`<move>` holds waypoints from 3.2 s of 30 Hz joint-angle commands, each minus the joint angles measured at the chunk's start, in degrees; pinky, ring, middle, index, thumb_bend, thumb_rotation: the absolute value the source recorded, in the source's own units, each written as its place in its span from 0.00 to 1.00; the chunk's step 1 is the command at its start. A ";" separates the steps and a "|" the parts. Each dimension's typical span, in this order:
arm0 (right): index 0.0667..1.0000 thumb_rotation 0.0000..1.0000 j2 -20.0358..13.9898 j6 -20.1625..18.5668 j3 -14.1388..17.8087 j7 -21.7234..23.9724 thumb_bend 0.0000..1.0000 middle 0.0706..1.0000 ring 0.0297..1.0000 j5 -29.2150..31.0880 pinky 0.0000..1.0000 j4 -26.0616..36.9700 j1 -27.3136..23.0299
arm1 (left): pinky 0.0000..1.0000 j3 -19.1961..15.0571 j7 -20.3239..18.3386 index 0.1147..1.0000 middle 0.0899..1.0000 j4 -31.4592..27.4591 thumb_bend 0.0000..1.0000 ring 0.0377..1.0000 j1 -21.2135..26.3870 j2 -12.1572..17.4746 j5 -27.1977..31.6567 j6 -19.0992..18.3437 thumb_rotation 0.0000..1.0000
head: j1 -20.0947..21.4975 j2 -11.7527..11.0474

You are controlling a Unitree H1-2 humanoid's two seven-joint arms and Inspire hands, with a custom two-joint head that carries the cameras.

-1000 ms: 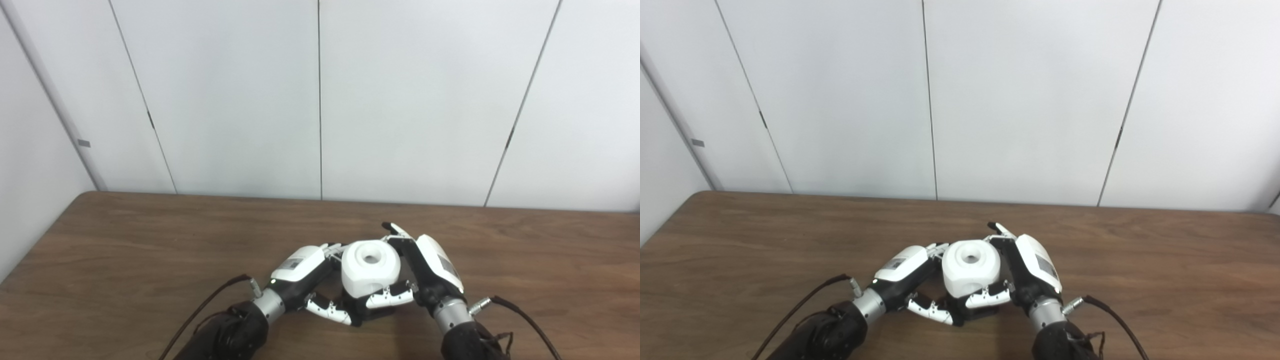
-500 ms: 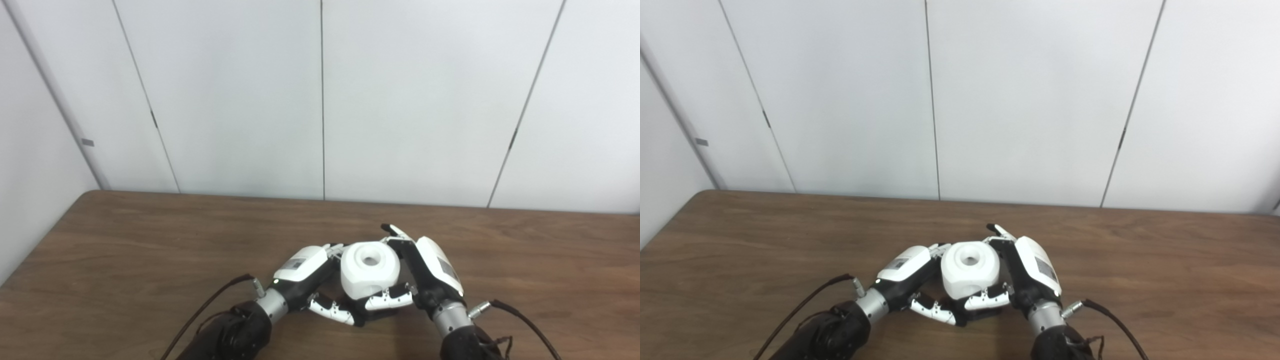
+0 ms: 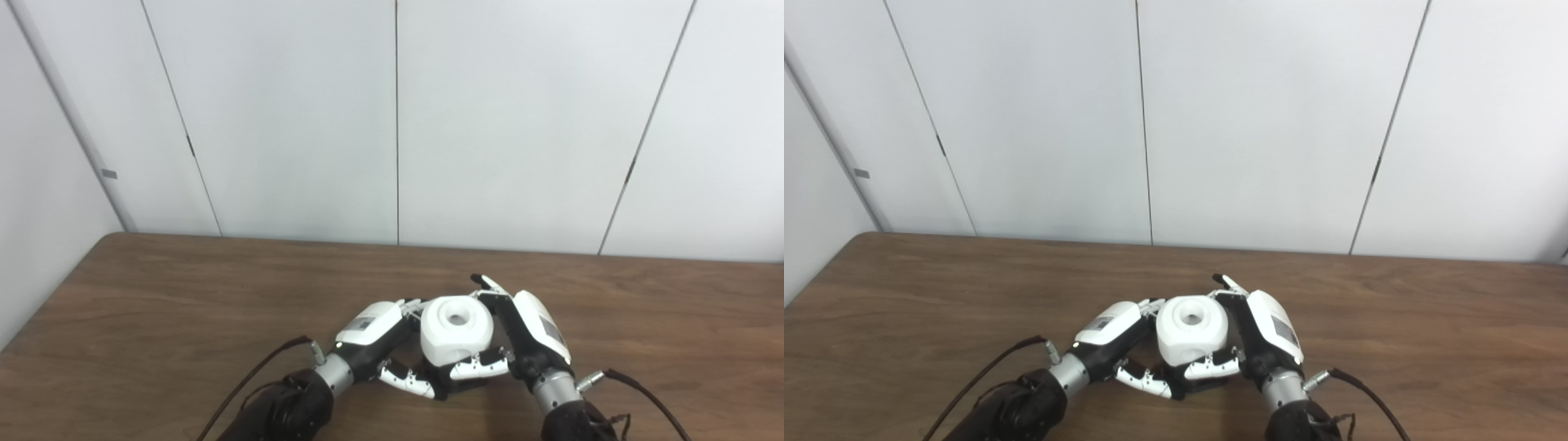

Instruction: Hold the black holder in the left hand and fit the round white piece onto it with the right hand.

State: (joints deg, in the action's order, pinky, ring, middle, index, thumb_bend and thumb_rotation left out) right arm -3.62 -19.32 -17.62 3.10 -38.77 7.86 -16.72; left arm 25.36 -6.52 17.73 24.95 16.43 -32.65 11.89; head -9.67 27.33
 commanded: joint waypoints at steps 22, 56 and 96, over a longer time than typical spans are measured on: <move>0.45 0.14 -1.46 0.52 2.20 0.23 0.50 0.92 0.93 0.90 0.76 2.06 0.15 | 1.00 0.39 -1.95 0.41 0.95 -1.11 0.51 0.97 -0.51 0.32 -1.46 -0.56 0.05 | -0.47 0.72; 0.44 0.14 -0.88 0.06 -0.33 1.56 0.50 0.91 0.93 -0.12 0.81 2.77 -0.38 | 1.00 1.01 -1.78 0.41 0.94 -1.45 0.52 0.97 0.04 -0.73 -2.28 -2.60 0.05 | -2.61 1.50; 0.44 0.14 -0.57 1.03 -0.27 -3.16 0.50 0.90 0.92 -1.66 0.75 -2.47 0.22 | 1.00 0.83 -3.06 0.41 0.95 -4.76 0.52 0.97 -1.30 -0.34 -2.33 -4.59 0.05 | -1.99 2.33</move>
State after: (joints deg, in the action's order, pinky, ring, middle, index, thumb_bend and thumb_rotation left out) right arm -3.63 -17.68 -18.06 -0.37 -39.41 5.91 -16.44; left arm 25.34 -7.83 13.95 23.81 16.16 -33.67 7.45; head -11.60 29.62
